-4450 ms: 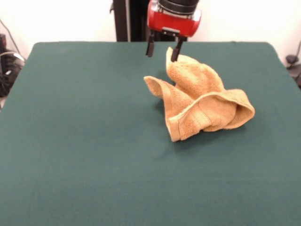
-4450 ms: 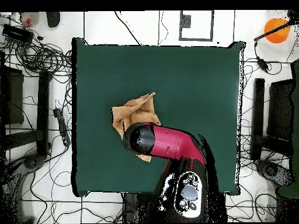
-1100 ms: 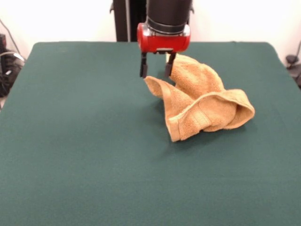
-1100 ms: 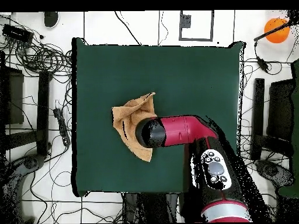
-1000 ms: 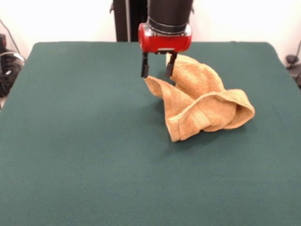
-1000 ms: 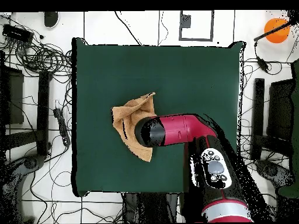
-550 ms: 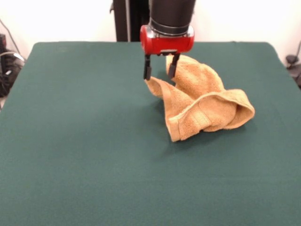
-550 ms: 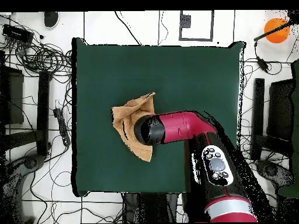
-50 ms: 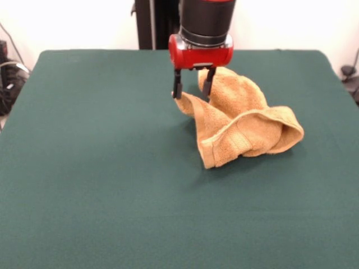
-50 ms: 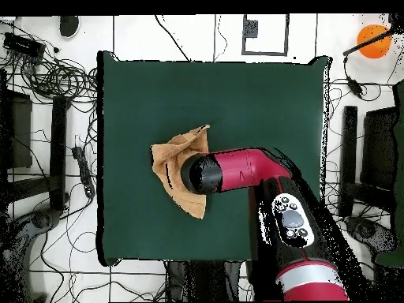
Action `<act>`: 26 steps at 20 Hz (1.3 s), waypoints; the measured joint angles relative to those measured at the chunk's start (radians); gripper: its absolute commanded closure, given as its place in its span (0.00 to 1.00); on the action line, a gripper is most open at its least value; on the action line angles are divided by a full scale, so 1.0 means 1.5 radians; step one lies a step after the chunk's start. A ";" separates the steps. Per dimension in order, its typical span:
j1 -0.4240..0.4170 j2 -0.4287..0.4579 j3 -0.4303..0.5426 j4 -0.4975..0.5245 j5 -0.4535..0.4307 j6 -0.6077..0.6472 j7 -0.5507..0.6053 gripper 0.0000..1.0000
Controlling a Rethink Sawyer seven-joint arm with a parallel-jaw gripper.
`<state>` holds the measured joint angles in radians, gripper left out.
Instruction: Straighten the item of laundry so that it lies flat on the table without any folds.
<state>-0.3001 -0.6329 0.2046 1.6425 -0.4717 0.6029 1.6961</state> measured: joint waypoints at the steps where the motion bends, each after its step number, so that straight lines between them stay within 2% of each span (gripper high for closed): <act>1: 0.000 0.000 0.000 -0.001 0.000 0.000 0.000 0.00; 26: 0.003 0.037 -0.001 -0.013 -0.003 0.000 0.000 0.00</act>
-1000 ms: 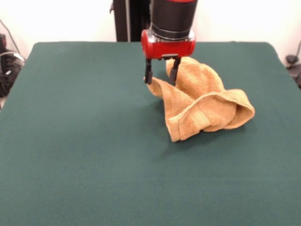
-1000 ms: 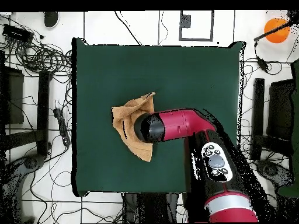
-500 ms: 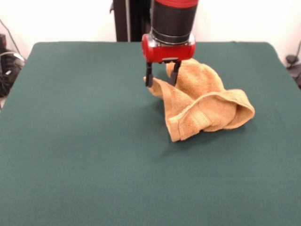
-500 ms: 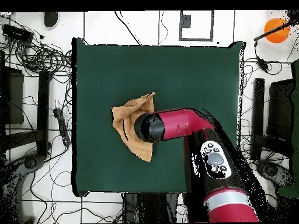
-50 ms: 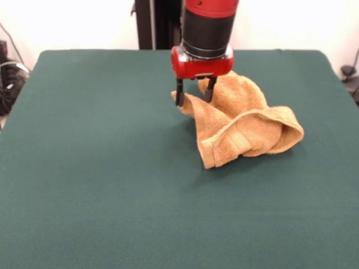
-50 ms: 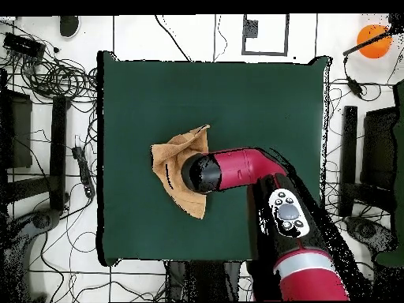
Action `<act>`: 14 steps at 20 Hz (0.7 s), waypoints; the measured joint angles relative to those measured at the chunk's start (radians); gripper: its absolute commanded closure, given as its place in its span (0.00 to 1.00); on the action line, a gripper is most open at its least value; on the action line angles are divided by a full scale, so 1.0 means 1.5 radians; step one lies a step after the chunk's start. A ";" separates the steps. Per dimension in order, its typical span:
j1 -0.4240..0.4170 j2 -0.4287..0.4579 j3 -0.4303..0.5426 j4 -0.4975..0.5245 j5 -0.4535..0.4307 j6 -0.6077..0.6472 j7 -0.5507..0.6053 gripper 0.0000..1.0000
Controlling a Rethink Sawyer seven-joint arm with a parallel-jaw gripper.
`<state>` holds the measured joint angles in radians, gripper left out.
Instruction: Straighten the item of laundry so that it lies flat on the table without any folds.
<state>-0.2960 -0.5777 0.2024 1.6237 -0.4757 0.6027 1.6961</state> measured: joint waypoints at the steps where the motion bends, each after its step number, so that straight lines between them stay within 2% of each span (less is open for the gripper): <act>1: 0.001 0.001 -0.001 -0.001 -0.002 0.000 0.000 0.00; 10: 0.000 0.025 -0.001 -0.017 -0.030 0.000 0.000 0.00; 11: -0.001 0.028 0.000 -0.018 -0.030 0.000 0.000 1.00; 14: -0.002 0.038 0.000 -0.019 -0.030 0.000 0.000 1.00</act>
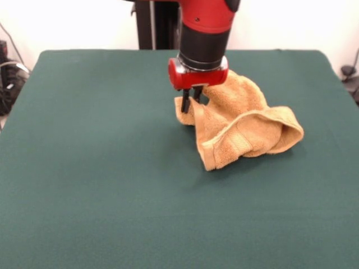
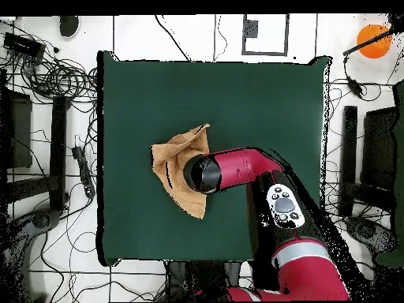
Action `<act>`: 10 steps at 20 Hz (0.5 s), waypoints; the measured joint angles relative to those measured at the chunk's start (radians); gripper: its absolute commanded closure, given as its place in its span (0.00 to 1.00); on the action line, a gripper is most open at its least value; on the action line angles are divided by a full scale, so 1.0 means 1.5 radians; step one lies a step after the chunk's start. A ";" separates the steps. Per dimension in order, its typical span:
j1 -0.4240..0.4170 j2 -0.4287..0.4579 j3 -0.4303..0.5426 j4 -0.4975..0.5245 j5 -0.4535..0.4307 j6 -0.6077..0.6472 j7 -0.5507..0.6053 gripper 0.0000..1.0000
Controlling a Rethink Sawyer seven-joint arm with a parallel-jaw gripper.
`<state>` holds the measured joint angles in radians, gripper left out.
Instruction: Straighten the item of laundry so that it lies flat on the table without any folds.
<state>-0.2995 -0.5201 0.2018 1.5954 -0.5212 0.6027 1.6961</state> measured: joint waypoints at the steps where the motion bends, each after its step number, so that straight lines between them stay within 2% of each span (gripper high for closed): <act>1: 0.000 0.002 0.000 0.000 0.000 0.000 0.000 1.00; 10: 0.000 0.004 0.000 0.000 0.000 0.000 0.000 1.00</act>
